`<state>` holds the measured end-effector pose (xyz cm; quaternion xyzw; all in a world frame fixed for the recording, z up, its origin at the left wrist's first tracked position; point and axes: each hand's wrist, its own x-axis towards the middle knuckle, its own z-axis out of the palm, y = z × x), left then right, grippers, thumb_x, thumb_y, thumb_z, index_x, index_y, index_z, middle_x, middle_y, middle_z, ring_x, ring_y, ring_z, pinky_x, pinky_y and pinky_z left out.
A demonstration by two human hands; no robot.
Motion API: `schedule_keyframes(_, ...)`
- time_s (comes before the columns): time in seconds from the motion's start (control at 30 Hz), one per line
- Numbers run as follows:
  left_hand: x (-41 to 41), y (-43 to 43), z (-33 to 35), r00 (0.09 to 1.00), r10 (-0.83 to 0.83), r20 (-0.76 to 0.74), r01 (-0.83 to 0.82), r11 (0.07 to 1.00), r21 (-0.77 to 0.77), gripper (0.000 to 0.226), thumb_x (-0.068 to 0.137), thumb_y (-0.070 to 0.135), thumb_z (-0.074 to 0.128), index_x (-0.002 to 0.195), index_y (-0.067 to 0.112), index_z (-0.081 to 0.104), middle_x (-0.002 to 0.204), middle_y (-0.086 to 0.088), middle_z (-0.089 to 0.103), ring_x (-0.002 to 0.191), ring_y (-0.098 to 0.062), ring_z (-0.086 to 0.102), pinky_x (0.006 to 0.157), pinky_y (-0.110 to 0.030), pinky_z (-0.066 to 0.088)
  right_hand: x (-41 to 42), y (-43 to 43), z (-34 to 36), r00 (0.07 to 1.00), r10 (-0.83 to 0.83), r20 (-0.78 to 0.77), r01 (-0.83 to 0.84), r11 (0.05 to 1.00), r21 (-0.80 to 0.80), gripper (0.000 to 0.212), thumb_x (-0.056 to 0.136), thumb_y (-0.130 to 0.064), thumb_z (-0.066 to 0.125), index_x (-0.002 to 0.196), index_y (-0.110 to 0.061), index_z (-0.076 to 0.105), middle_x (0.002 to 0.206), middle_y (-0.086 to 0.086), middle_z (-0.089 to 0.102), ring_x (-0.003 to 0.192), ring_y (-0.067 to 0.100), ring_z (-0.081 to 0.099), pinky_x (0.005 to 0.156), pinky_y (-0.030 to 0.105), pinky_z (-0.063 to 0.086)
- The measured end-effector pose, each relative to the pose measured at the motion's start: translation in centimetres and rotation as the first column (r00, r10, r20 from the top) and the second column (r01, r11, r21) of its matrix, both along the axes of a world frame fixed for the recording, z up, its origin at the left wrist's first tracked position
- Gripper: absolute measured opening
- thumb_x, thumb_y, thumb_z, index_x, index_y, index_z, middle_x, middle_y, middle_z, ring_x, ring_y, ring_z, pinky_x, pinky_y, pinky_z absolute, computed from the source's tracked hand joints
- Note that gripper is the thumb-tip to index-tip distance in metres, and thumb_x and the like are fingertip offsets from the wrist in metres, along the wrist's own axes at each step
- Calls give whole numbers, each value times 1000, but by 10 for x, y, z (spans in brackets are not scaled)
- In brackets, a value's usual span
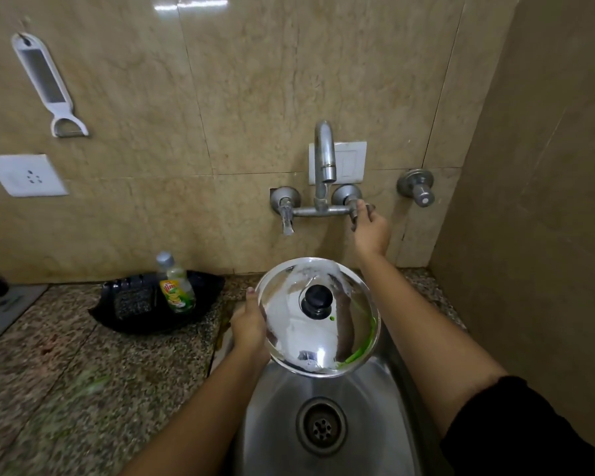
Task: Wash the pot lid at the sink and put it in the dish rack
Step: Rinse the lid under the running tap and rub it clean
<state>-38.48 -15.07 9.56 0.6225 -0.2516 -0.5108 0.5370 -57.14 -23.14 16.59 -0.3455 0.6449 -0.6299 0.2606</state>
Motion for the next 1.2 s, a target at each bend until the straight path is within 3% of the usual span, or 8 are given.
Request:
schedule_keyframes(0.1,-2,-7,-6,1000,-11,-19,11,1000,11,49,93,47,48,100,3,68,95,-17,72,86,-32,69,82,-41,56,-1,2,1,1000,16,-6,-16,1000,3,41,96,-42,47,62,-20,52,62,-3,53,59,11,49,52,23,33)
schedule_keyframes(0.2,-7,-8,-3,999,-24,-33,26,999,34,47,95,45,45,93,4,68,85,-12,70,78,-27,67,68,-33,53,-4,4,7,1000,22,3,-22,1000,17,43,98,-42,44,64,-16,53,62,-1,51,56,10,46,48,21,34)
schedule_keyframes(0.4,-13,-11,-3,998,-65,-8,65,998,10,44,97,42,42,75,9,60,65,-8,59,55,-22,54,50,-27,42,9,27,-25,972,236,6,-228,930,289,47,93,-31,53,134,-9,42,121,11,58,99,27,61,80,38,51)
schedule_keyframes(0.63,-18,-17,-4,995,-89,36,90,996,-3,47,97,42,44,74,5,61,62,-10,60,56,-26,57,55,-31,47,29,37,-39,552,639,-536,-252,741,623,61,99,-37,35,149,-9,16,154,14,30,136,31,37,108,46,36)
schedule_keyframes(0.8,-21,-23,-8,989,-151,7,151,988,-30,47,94,46,46,83,7,71,80,-16,73,81,-33,70,84,-45,56,56,68,-33,30,660,-750,-161,744,648,60,102,-40,20,152,-10,4,162,7,6,148,23,6,119,39,0)
schedule_keyframes(0.97,-23,-22,-4,984,-177,-11,177,983,-39,45,96,42,46,86,7,71,86,-15,73,81,-30,69,79,-38,54,45,50,-33,161,661,-733,28,739,673,59,102,-37,17,150,-5,9,160,16,11,147,28,12,120,44,9)
schedule_keyframes(1.1,-25,-28,-6,984,-165,-71,162,986,-49,42,96,39,47,84,6,70,94,-21,73,91,-33,69,85,-40,53,72,82,-48,-88,605,-791,-168,774,611,57,102,-33,21,151,-7,10,160,11,13,148,24,10,119,43,2)
schedule_keyframes(1.2,-28,-28,-7,977,-199,-78,195,979,-60,44,97,41,45,87,7,71,91,-17,74,90,-32,69,89,-40,53,64,71,-48,-46,564,-825,33,826,563,56,101,-29,22,150,-5,12,160,12,16,148,24,12,120,44,-5)
